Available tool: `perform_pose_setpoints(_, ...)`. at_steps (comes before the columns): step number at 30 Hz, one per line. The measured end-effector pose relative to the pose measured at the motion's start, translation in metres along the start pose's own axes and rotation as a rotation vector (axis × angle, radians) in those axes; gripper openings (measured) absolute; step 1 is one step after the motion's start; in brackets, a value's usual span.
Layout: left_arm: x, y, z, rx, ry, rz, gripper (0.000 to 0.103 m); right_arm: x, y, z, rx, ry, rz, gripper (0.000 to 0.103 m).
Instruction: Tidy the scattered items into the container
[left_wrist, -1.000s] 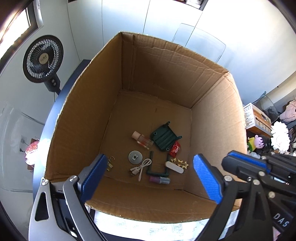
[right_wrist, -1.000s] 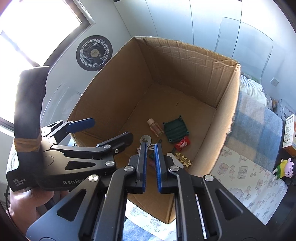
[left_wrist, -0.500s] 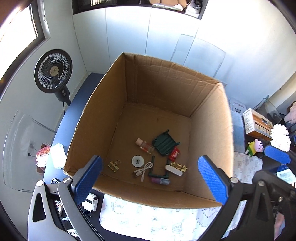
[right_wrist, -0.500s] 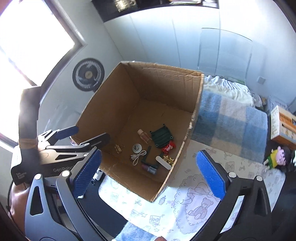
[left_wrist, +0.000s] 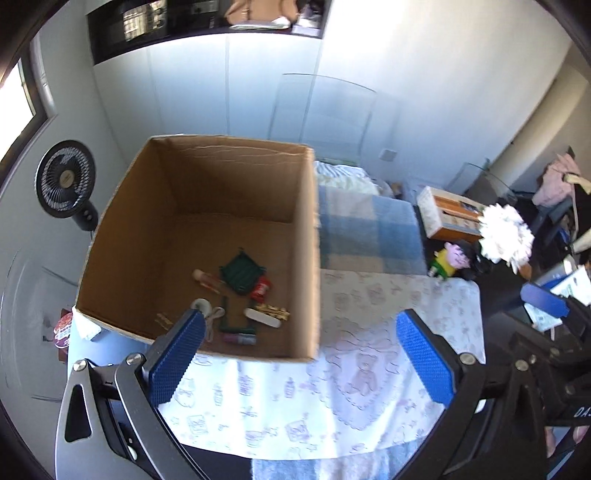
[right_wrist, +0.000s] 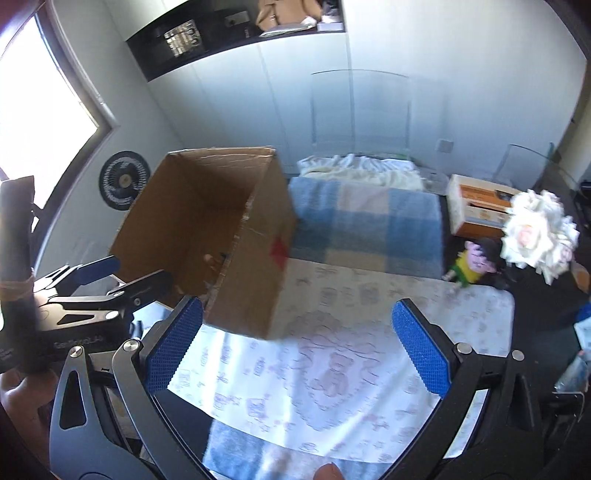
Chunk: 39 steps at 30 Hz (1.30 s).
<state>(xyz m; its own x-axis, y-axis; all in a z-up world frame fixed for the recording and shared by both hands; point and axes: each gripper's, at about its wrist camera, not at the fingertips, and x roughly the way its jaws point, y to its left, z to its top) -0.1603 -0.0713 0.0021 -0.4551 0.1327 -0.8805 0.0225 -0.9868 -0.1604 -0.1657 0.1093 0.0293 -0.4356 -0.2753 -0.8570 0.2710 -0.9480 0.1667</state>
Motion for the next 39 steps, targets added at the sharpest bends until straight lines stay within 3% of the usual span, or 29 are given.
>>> perform_pose_setpoints(6,-0.013,-0.059,-0.032,0.074,0.014,-0.01,0.103,-0.035,-0.04,-0.042,0.086,-0.007,-0.054,0.103)
perform_pose_setpoints(11,-0.026,-0.085,-0.063,0.104,0.036,-0.015,0.103,-0.062,-0.057,-0.078,0.126,-0.009,-0.119,0.103)
perform_pose_setpoints(23,-0.07,-0.075,-0.124,0.075,0.057,0.037,0.103,-0.099,-0.044,-0.143,0.103,0.041,-0.167,0.103)
perform_pose_setpoints(27,-0.071,-0.072,-0.128,0.081,0.076,0.088,0.103,-0.101,-0.036,-0.152,0.112,0.053,-0.161,0.103)
perform_pose_setpoints(33,-0.069,-0.072,-0.13,0.087,0.078,0.07,0.103,-0.099,-0.026,-0.154,0.113,0.062,-0.163,0.103)
perform_pose_setpoints(39,-0.067,-0.075,-0.128,0.114,0.094,0.12,0.103,-0.096,-0.027,-0.154,0.126,0.07,-0.147,0.103)
